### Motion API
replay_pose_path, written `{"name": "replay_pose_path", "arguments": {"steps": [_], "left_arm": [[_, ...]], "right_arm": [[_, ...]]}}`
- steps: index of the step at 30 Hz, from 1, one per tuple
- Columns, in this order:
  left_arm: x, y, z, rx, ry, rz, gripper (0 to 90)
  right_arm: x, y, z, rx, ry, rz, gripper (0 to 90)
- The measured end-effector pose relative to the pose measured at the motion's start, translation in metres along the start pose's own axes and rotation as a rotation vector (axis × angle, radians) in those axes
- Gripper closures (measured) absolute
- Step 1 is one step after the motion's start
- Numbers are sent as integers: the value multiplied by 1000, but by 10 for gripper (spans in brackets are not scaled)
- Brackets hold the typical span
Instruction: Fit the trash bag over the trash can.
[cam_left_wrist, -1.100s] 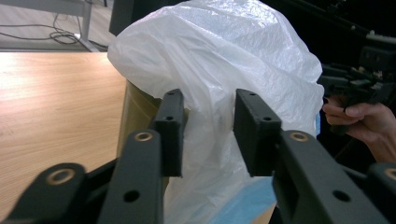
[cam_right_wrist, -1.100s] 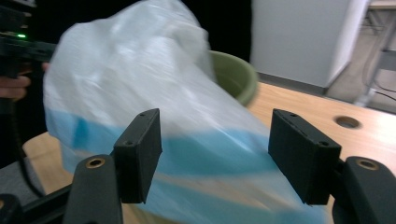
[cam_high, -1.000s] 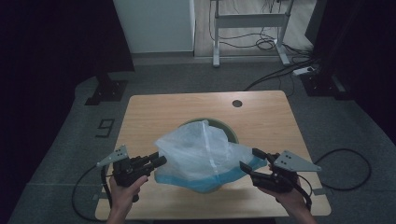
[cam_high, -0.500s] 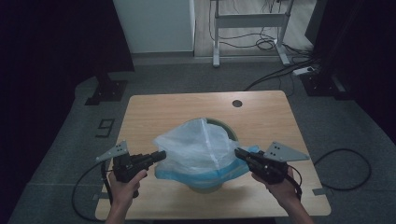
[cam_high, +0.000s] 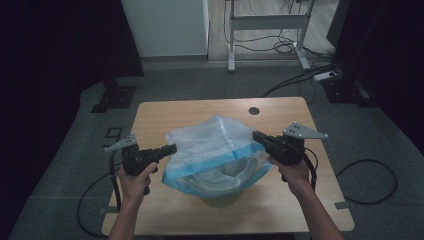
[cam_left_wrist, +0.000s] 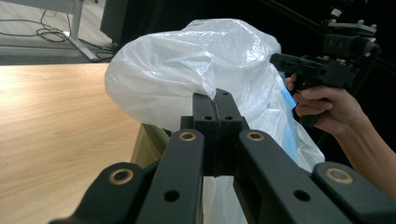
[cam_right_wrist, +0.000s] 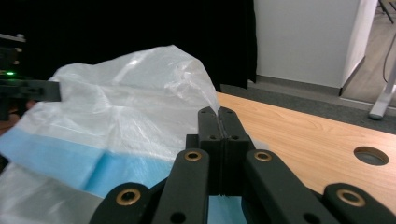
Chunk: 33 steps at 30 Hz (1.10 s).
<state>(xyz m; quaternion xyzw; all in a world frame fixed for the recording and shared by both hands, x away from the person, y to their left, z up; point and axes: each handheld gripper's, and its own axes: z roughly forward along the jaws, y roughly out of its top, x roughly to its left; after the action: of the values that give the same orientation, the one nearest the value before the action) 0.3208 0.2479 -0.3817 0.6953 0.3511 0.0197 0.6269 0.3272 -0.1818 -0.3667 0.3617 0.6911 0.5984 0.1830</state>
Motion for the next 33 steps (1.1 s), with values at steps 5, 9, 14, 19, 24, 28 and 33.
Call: {"name": "replay_pose_path", "arguments": {"steps": [5,9,14,19,24,28,33], "left_arm": [[5,0,3,4,15,15,900],[6,0,3,-5,28,15,900],[12,6,6,-17,45,3,900],[24,14,17,-18,66,-23,900],[37,16,25,-4,64,-62,898],[47,15,30,20,74,-91,897],[53,11,35,40,95,-109,896]], "right_arm": [[-7,-2,10,0,-14,13,890],[-9,-2,13,-9,-16,14,890],[-13,0,18,-27,-28,23,890],[-25,0,32,-24,-51,61,890],[-40,-4,50,-4,-67,107,890],[-47,-8,60,11,-68,126,890],[-52,-13,70,32,-75,144,890]]}}
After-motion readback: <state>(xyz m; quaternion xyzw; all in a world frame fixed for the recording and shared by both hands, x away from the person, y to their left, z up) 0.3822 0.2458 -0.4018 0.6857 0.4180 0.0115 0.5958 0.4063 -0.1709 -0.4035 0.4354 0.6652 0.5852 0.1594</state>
